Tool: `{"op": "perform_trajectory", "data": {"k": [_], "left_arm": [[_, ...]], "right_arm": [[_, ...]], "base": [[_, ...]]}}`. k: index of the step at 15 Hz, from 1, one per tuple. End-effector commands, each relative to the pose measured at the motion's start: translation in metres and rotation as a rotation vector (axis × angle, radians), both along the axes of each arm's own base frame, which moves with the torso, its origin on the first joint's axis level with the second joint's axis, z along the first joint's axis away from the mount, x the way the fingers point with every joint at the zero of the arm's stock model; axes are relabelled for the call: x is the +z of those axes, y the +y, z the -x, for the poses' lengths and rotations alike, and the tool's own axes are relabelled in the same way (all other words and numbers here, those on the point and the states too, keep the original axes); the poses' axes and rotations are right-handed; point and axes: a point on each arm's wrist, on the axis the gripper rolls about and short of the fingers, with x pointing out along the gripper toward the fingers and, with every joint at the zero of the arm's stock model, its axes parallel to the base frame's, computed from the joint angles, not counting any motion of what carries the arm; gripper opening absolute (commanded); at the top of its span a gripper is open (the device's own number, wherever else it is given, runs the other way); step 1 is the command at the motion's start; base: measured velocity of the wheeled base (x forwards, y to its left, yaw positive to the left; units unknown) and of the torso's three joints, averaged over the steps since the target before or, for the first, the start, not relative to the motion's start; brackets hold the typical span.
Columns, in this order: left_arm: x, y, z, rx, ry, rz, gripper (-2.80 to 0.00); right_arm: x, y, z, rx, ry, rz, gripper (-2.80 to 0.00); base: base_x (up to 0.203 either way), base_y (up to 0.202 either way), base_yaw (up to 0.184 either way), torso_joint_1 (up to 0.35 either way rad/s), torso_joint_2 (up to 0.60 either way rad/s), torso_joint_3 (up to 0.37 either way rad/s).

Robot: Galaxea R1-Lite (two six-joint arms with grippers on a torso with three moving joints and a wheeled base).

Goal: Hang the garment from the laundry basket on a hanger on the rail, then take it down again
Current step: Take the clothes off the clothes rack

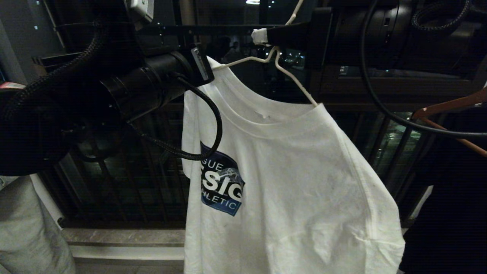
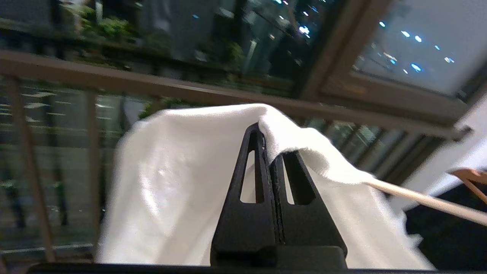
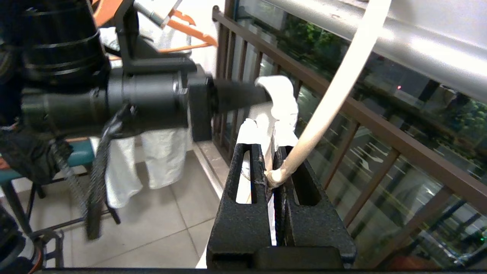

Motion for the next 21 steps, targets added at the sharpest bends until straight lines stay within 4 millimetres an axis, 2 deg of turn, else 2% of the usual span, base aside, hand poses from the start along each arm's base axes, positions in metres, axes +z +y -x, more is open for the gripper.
{"op": "perform_trajectory", "data": {"k": [1,8,9,15,18,19,20,21], "left_arm": [[0.001,-0.004,0.009,-0.027,-0.002,0.004,-2.80],[-0.003,-0.005,0.014,-0.038,0.030,-0.028,-2.80],[-0.001,-0.001,0.019,-0.038,0.049,-0.049,0.00],[0.020,0.026,0.059,-0.091,0.191,-0.170,0.00],[0.025,0.030,0.067,-0.098,0.177,-0.158,0.00],[0.025,0.030,0.067,-0.098,0.176,-0.157,-0.54],[0.026,0.030,0.067,-0.098,0.176,-0.158,-2.80],[0.026,0.030,0.067,-0.098,0.177,-0.158,-2.80]], "right_arm": [[-0.001,0.001,-0.001,0.002,0.001,0.002,-2.80],[-0.002,0.001,-0.001,0.001,0.003,0.005,-2.80],[-0.002,0.001,-0.001,0.001,0.003,0.005,-2.80],[-0.004,0.003,-0.004,0.001,0.007,0.009,-2.80],[-0.005,0.003,-0.004,0.000,0.004,0.014,-2.80],[-0.005,0.003,-0.005,0.000,0.004,0.014,-2.80],[-0.006,0.003,-0.005,0.000,0.006,0.015,-2.80],[-0.006,0.003,-0.005,0.000,0.006,0.015,-2.80]], "base": [[0.000,0.000,0.000,0.000,0.00,0.000],[0.000,0.000,0.000,0.000,0.00,0.000],[0.000,0.000,0.000,0.000,0.00,0.000],[0.000,0.000,0.000,0.000,0.00,0.000],[0.000,0.000,0.000,0.000,0.00,0.000],[0.000,0.000,0.000,0.000,0.00,0.000],[0.000,0.000,0.000,0.000,0.00,0.000],[0.000,0.000,0.000,0.000,0.00,0.000]]}}
